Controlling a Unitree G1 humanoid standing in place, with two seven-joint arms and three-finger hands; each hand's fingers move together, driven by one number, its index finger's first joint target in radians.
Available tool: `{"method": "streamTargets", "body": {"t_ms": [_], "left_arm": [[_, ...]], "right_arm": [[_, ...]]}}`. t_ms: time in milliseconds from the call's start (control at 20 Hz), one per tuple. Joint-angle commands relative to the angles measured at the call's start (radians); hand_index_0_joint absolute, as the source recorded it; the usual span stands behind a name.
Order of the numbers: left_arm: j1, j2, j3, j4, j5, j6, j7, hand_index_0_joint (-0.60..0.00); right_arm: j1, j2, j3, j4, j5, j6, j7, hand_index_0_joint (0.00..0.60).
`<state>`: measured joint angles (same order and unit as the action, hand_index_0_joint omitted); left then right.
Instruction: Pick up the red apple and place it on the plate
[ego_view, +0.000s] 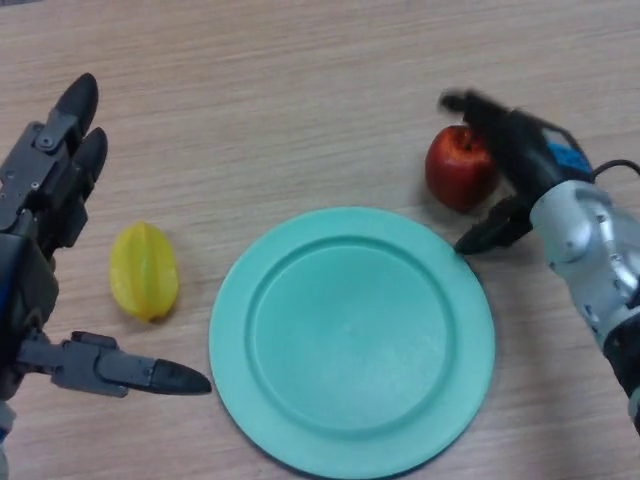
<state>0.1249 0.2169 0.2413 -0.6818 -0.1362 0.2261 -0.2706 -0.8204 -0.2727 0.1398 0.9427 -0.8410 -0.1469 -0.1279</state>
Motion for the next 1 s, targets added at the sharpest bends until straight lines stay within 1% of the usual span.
{"method": "streamTargets", "body": {"t_ms": [50,150,200,300,350,400,450,500,550,600,650,700,750,800,850,900,950,1000], "left_arm": [[-0.003,0.017,0.087,-0.056,-0.036,-0.166,-0.005,0.0],[0.009,0.007,0.087,-0.057,-0.033,-0.178,-0.005,0.0],[0.016,-0.001,0.08,-0.062,-0.029,-0.184,-0.003,0.0],[0.022,-0.004,0.073,-0.073,-0.033,-0.172,-0.003,0.0],[0.019,-0.003,0.072,-0.072,-0.034,-0.17,-0.003,0.0],[0.011,-0.002,0.072,-0.071,-0.039,-0.163,-0.001,0.0],[0.007,0.0,0.074,-0.071,-0.042,-0.16,0.001,0.0],[-0.002,0.003,0.077,-0.071,-0.048,-0.15,0.008,0.0],[-0.01,0.006,0.078,-0.069,-0.048,-0.146,0.015,0.0],[-0.025,0.011,0.081,-0.068,-0.053,-0.13,0.031,0.0],[-0.032,0.013,0.082,-0.068,-0.054,-0.131,0.038,0.0],[-0.041,0.017,0.087,-0.067,-0.064,-0.141,0.048,0.0],[-0.042,0.015,0.091,-0.063,-0.066,-0.158,0.055,0.0],[-0.044,0.01,0.093,-0.053,-0.069,-0.19,0.074,0.0],[-0.042,0.008,0.095,-0.049,-0.069,-0.203,0.086,0.0],[-0.039,0.008,0.098,-0.047,-0.076,-0.215,0.103,0.0],[-0.039,0.012,0.1,-0.049,-0.08,-0.211,0.107,0.0],[-0.036,0.014,0.103,-0.049,-0.091,-0.213,0.112,0.0]], "right_arm": [[-0.1,-0.017,-0.05,-0.016,-0.028,-0.073,-0.07,0.6],[-0.112,-0.015,-0.07,-0.007,-0.022,-0.11,-0.091,0.6],[-0.122,-0.022,-0.08,-0.015,-0.018,-0.135,-0.119,0.6],[-0.104,-0.027,-0.099,-0.1,0.017,-0.19,-0.118,0.6],[-0.078,-0.026,-0.099,-0.157,0.034,-0.22,-0.102,0.6],[-0.022,-0.017,-0.1,-0.273,0.069,-0.255,-0.05,0.6],[0.016,-0.009,-0.095,-0.353,0.079,-0.261,-0.018,0.6],[0.083,0.003,-0.065,-0.479,0.062,-0.285,0.017,0.6],[0.119,0.013,-0.04,-0.535,0.039,-0.302,0.049,0.6],[0.171,0.04,-0.01,-0.612,-0.012,-0.331,0.083,0.6],[0.196,0.054,0.014,-0.641,-0.029,-0.332,0.088,0.6],[0.227,0.072,0.052,-0.675,-0.093,-0.32,0.077,0.6],[0.246,0.076,0.081,-0.672,-0.128,-0.319,0.075,0.6],[0.273,0.08,0.131,-0.665,-0.157,-0.3,0.064,0.6],[0.288,0.081,0.159,-0.661,-0.171,-0.284,0.077,0.6],[0.306,0.082,0.206,-0.648,-0.182,-0.272,0.109,0.6],[0.318,0.082,0.229,-0.649,-0.143,-0.265,0.138,0.6],[0.339,0.083,0.264,-0.671,-0.033,-0.237,0.181,0.6]]}}
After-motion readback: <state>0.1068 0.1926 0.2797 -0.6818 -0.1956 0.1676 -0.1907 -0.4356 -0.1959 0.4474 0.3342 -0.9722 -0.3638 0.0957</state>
